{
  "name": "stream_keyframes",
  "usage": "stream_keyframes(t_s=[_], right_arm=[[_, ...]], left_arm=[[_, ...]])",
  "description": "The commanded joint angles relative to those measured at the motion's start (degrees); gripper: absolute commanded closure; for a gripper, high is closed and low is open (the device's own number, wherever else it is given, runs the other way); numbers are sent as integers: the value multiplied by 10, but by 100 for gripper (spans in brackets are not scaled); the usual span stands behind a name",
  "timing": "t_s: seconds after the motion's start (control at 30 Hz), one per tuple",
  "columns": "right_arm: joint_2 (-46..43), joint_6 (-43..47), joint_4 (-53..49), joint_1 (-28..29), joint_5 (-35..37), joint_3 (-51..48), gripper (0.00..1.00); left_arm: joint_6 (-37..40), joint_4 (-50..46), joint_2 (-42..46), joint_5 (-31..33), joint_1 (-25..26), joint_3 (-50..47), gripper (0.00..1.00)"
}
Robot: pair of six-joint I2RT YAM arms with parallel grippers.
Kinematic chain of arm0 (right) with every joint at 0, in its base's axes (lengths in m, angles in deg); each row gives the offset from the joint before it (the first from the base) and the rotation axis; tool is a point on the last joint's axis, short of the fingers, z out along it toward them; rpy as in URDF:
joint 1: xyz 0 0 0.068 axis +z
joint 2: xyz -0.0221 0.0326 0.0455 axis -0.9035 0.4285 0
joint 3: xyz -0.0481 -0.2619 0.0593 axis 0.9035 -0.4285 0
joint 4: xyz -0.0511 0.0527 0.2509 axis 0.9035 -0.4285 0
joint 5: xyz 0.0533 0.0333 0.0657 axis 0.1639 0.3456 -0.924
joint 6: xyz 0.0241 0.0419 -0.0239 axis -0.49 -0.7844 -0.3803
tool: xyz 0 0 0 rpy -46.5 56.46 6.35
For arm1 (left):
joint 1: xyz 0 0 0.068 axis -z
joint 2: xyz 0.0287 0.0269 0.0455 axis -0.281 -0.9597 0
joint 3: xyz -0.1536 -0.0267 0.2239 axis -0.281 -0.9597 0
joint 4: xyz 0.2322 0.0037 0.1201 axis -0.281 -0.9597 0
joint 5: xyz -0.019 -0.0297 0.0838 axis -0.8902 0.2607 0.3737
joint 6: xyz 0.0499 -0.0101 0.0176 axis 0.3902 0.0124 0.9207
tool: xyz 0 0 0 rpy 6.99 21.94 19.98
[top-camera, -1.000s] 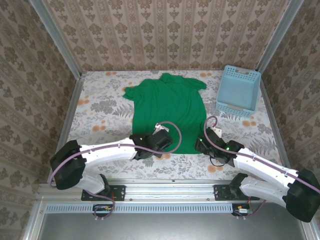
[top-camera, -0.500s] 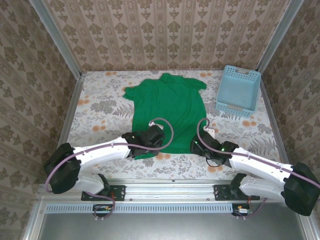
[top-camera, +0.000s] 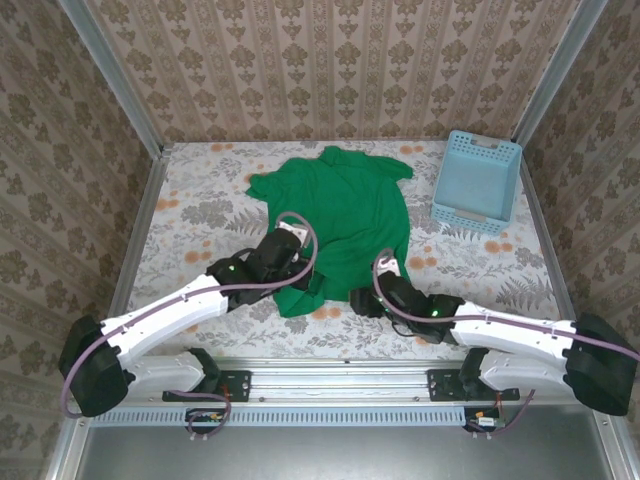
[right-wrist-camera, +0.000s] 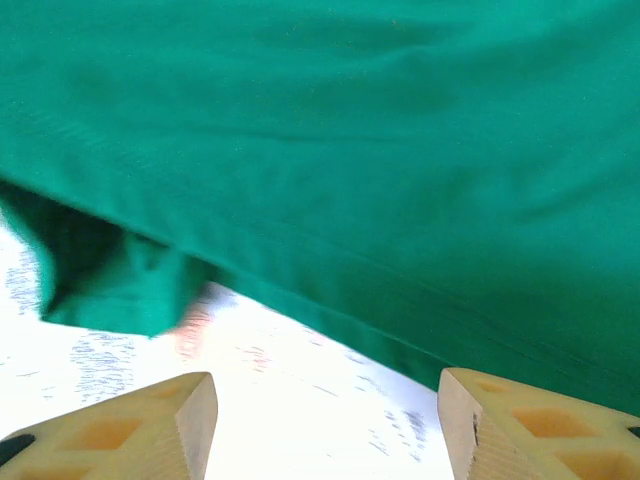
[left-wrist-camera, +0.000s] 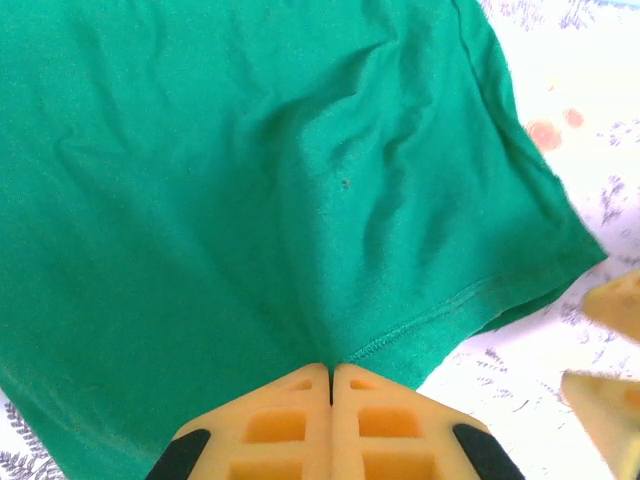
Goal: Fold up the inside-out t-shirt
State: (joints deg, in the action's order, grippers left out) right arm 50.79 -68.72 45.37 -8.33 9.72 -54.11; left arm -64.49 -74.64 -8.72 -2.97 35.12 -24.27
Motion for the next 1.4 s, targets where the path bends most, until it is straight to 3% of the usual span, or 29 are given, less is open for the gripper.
stream_keyframes(t_s=[0.0, 0.1, 0.33, 0.47, 0.73, 1.17, 1.37], right_arm=[[52, 68, 166, 25, 2, -9, 38], [123, 108, 244, 42, 11, 3, 38], [259, 169, 282, 51, 27, 64, 40], [297, 180, 277, 51, 48, 88, 40], [364, 220, 183, 33, 7, 165, 39], [348, 236, 103, -73, -46, 188, 37], [322, 263, 121, -103, -161, 169, 36]], left_arm=[[-14, 0, 8, -54, -15, 36, 99], [-14, -12, 9, -65, -22, 60, 99], [-11, -30, 15, -85, -39, 89, 99], [-9, -35, 21, -97, -46, 95, 99], [5, -53, 43, -103, -61, 103, 100], [60, -100, 90, -85, -64, 112, 100], [96, -128, 93, -66, -68, 122, 100]])
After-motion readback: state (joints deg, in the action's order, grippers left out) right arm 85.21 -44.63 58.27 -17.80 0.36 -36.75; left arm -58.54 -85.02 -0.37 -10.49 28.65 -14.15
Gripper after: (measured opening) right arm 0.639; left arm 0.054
